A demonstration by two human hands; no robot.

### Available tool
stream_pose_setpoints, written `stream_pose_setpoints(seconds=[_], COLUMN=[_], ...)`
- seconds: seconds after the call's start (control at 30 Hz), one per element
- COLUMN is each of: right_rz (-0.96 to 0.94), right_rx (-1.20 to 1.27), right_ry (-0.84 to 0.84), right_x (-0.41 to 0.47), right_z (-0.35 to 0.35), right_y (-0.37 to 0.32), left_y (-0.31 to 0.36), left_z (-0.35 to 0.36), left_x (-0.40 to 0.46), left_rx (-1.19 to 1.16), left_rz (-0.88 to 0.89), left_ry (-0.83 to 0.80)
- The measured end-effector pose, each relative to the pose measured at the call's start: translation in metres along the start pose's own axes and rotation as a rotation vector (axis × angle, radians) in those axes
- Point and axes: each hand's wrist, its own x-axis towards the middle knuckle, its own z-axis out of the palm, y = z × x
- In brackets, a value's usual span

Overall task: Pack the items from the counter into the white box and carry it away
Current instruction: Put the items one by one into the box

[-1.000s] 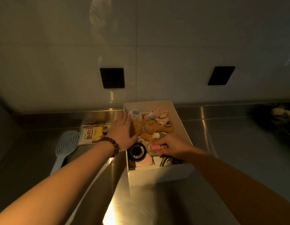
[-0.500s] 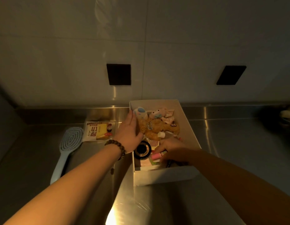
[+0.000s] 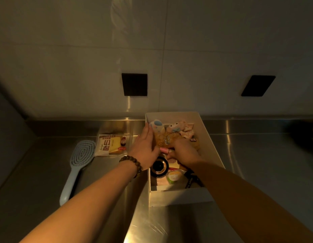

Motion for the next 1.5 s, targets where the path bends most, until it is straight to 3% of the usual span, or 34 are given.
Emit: stream_pose_setpoints(seconds=[0.2,0.47,0.6,0.77,0.87,0.97,1.1,1.27,1.4,1.5], right_rz=[0.037,-0.019,-0.049,-0.101,-0.118,0.018,0.223,0.343,0.386,0.454], right_rx=[0.188,0.424,0.568,0.407,0.416,0.422,0.307,0.207,0.155,0.252], right_ry=[-0.111,0.165,0.282,0.246,0.124,0.015,0.033,0.023,0.085,0.165], right_x=[-0.002,-0.023,-0.018,-0.001,0.018,0.039,0.061,0.083,0.093,0.100], right_z=[-0.001,-0.014,-0.021,0.002,0.038,0.079,0.117,0.136,0.141,0.142], right_y=[0.005,-0.024,-0.077,-0.144,-0.177,-0.188,-0.181,-0.172,-0.173,-0.175], left_y=[-0.003,0.002,-0.011,-0.078,-0.119,-0.158,-0.195,-0.214,-0.214,-0.216], left_z=[0.003,-0.004,-0.022,-0.053,-0.071,-0.078,-0.078,-0.074,-0.076,-0.079], left_x=[0.001,-0.001,-0.013,-0.050,-0.080,-0.106,-0.124,-0.130,-0.128,-0.126], left_rx=[-0.051,-0.059,-0.143,-0.038,0.023,0.161,0.255,0.336,0.378,0.345], left_rz=[-0.004,-0.021,0.064,-0.116,-0.277,-0.454,-0.594,-0.601,-0.539,-0.560], left_ry=[-0.002,-0.018,0.099,0.276,0.367,0.324,0.218,0.178,0.281,0.322])
